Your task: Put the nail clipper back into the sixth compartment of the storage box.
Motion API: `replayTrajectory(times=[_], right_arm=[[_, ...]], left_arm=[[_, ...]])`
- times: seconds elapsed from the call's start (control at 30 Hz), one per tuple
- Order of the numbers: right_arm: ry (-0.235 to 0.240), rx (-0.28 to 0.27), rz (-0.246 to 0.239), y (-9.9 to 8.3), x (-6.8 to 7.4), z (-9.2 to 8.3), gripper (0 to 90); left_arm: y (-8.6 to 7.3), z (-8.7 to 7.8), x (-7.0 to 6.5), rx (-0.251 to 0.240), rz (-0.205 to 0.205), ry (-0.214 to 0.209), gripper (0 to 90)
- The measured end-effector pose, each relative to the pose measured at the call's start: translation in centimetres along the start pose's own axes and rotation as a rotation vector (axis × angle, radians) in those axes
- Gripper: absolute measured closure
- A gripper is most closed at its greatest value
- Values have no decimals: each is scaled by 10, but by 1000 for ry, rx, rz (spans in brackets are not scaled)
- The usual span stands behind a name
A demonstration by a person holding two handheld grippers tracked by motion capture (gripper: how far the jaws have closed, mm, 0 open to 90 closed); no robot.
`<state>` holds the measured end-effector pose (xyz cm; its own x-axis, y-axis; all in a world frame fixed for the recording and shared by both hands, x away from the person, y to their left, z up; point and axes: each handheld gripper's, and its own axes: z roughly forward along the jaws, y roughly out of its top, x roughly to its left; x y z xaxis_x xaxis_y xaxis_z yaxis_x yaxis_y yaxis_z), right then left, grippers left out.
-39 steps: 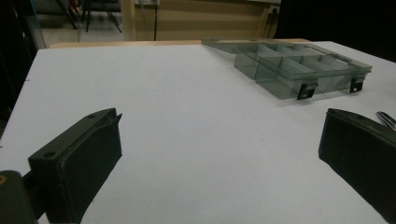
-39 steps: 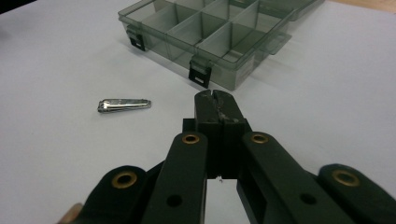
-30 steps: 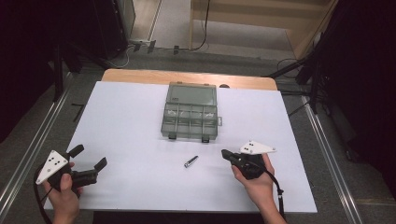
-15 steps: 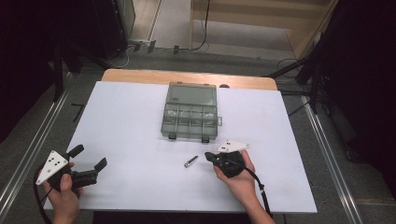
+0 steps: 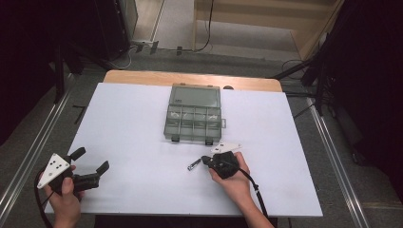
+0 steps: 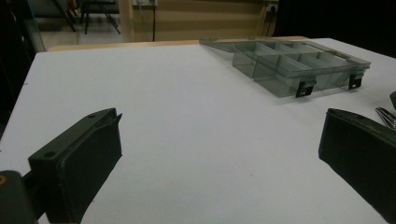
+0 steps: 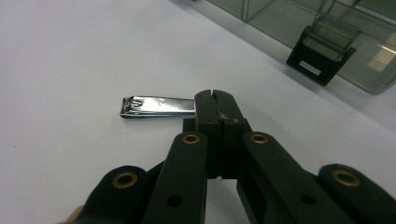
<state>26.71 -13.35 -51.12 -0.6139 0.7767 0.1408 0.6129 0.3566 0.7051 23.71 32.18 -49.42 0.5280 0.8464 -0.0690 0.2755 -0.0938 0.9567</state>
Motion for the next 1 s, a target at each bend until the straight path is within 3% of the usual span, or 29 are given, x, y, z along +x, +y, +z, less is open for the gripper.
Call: replayTrajectory(times=[0.3,1.0], right_arm=[[-20,16,5,3,2,10,900],[-9,22,-4,23,4,29,900]], left_arm=[[0,0,0,0,1,0,0],[0,1,0,4,-2,0,0]])
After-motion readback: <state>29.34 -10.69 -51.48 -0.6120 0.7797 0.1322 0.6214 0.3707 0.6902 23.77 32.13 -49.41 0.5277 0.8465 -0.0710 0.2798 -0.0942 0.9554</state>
